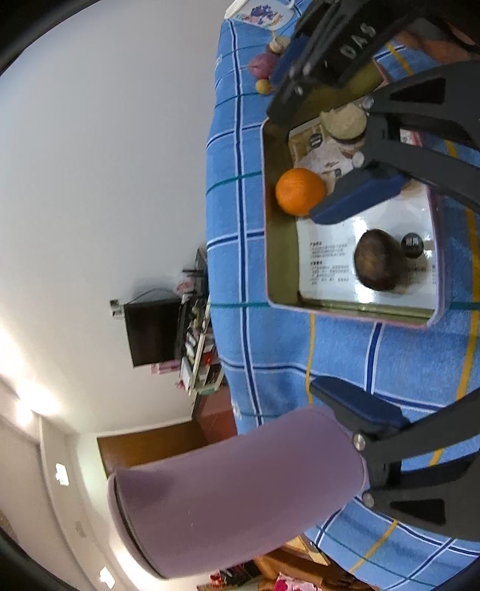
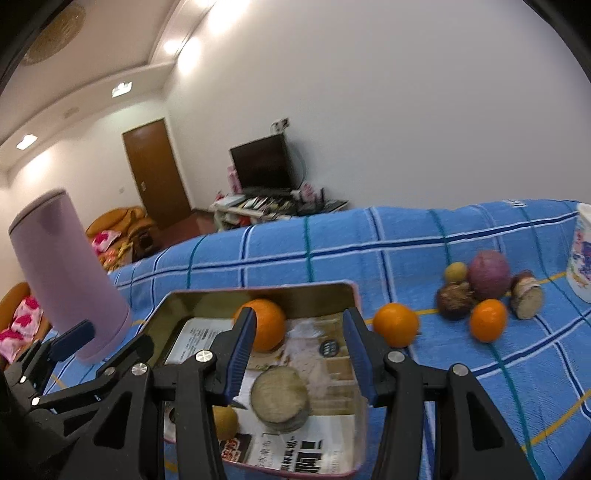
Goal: Organize fruits
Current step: 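Open both grippers to drop the orange and mangosteen into the tin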
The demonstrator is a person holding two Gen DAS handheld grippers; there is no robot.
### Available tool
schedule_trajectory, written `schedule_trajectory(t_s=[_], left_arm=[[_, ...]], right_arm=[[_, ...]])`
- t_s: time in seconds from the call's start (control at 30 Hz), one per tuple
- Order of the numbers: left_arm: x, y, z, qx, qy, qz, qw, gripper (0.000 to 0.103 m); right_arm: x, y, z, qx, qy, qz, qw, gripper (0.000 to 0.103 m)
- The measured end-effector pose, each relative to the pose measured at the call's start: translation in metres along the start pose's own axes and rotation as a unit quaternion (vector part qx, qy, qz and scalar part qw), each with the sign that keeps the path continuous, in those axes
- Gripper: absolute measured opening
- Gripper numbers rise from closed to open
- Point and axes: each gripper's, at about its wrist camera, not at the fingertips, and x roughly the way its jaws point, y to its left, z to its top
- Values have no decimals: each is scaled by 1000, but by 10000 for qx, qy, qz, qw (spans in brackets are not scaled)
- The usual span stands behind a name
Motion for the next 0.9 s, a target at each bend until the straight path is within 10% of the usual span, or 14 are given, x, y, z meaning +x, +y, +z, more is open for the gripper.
schedule_trajectory(t_s=[0.27, 0.9], left_arm=[[-4, 0, -3, -40, -149, 232, 9996, 97], [-14, -10, -7, 118, -424, 574, 9974, 100]], right_arm=[[-23, 0, 2, -231, -606, -554, 9964, 67], [-43, 7, -1, -636, -939, -1050, 9880, 67]])
